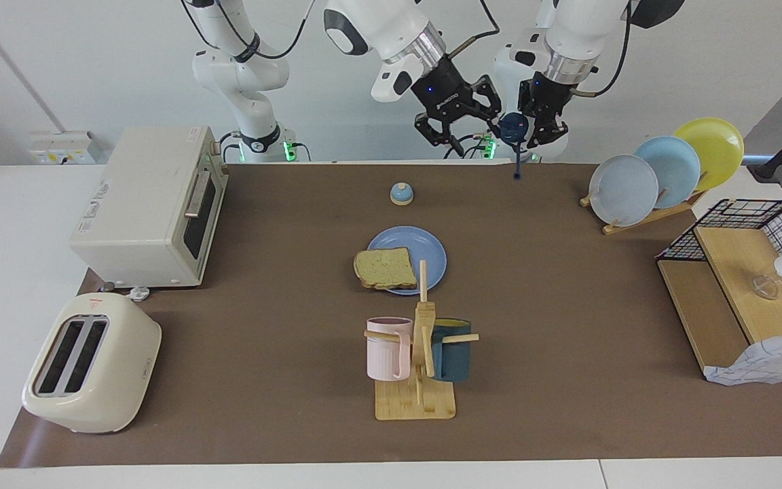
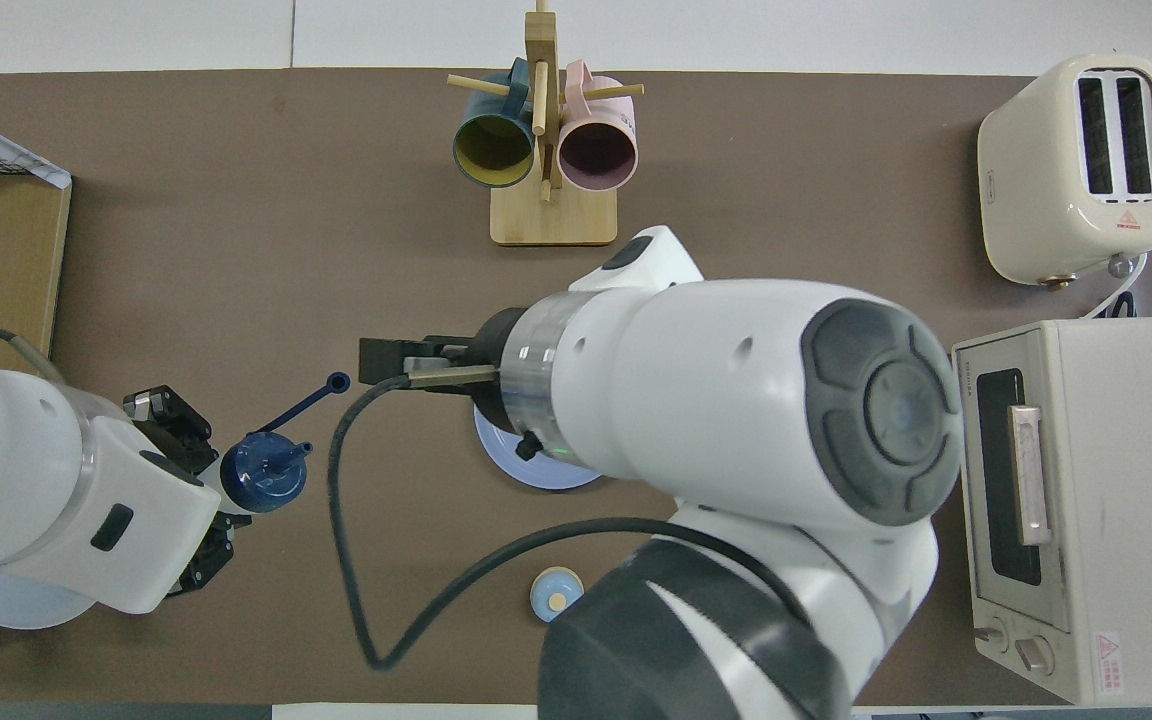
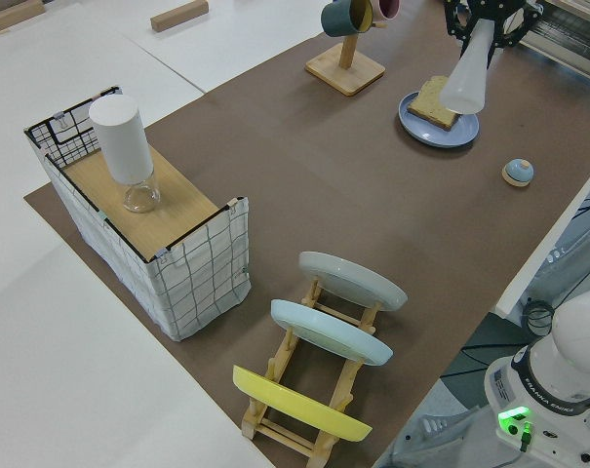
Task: Put bread on plate and add seasoning
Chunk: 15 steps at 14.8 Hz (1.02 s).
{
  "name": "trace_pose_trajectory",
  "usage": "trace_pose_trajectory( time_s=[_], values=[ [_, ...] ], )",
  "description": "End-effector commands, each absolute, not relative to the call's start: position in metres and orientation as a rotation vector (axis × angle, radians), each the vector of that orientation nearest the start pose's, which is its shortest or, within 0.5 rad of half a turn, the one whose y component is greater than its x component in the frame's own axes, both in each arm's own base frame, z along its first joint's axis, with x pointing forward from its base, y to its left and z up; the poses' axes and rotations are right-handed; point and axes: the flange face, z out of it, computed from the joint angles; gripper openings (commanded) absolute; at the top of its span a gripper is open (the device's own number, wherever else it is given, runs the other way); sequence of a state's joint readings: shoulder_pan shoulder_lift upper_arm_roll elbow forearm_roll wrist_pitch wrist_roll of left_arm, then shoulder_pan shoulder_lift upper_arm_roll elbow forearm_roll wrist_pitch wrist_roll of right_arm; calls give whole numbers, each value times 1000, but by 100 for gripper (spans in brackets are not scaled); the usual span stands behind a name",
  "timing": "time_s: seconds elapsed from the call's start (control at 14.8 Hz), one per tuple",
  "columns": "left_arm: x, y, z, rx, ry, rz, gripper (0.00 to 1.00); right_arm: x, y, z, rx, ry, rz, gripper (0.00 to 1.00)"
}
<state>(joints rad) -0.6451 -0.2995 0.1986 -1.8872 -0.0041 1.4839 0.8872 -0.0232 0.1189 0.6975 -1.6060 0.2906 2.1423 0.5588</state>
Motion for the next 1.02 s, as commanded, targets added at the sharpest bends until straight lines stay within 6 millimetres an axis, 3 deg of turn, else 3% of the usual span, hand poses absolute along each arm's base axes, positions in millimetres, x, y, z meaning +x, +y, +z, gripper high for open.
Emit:
trace_pose_trajectory(
  time_s=[0.0,0.2,0.27,0.68,0.81,0.95],
  values=[
    [405,-180,619,-2573,1948,138,34,528,309,611,-2717,-67,-185,100],
    [403,-185,620,-2616,1880,138,32,563,206,596,-2829,-32,-89,100],
    [401,-189,620,-2624,1863,140,32,567,178,602,-2899,-58,-74,100],
    [392,-227,610,-2628,1789,175,31,552,84,650,-3139,-50,93,100],
    [386,-257,602,-2572,1804,198,30,542,62,665,-3142,-7,75,100],
    [384,-278,593,-2552,1768,218,30,538,48,655,-3151,13,124,100]
  ],
)
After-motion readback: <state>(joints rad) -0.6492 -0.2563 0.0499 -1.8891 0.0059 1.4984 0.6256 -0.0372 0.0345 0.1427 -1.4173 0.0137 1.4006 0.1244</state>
